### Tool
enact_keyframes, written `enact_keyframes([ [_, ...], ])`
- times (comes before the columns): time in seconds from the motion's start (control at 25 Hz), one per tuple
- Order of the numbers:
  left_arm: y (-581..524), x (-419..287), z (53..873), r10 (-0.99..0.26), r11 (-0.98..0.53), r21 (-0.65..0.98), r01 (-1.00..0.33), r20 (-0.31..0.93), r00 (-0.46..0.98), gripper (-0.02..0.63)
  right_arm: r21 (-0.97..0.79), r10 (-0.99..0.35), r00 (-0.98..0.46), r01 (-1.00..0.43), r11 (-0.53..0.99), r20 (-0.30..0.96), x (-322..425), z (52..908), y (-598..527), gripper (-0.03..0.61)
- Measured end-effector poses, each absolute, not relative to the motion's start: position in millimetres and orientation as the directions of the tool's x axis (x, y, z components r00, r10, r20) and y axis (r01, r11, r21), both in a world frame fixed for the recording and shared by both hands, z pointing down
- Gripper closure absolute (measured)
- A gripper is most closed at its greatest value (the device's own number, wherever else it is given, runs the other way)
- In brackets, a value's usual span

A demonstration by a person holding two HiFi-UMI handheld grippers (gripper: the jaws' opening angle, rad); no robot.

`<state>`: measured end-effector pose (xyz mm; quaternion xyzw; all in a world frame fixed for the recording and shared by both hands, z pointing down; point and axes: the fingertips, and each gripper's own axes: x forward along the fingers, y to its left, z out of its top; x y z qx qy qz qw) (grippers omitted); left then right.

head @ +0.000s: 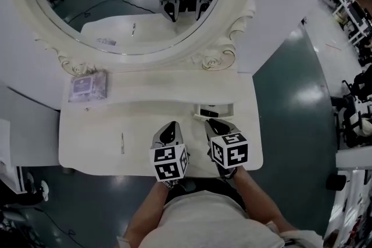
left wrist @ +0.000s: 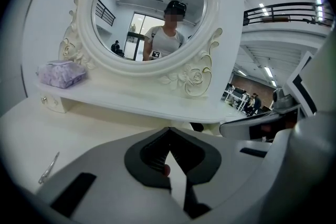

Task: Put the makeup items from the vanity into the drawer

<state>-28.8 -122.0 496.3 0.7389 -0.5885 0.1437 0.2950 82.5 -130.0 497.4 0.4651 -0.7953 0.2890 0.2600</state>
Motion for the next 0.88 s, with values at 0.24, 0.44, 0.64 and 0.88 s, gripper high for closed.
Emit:
enact_keyframes([
  [0.24,-113,-39,486,-0.798,-0.134,0.240,-0.961,0.548,0.248,0.609,-0.235,-0.596,-0.461,-0.877,0.419,0.658,68,495,-120,0.546],
  [0.44,-108,-45,481,-0.808,-0.127,0.226,-0.966,0.541,0.233,0.609,-0.233,-0.597,-0.476,-0.868,0.440,0.646,63,494,-111,0.557],
  [0.64,-108,-49,476,-0.817,-0.127,0.220,-0.967,0.529,0.228,0.609,-0.228,-0.595,-0.477,-0.866,0.446,0.647,61,493,-110,0.557],
  [0.88,-108,-52,476,-0.820,-0.127,0.221,-0.967,0.525,0.227,0.609,-0.225,-0.599,-0.477,-0.865,0.448,0.643,58,492,-109,0.557],
])
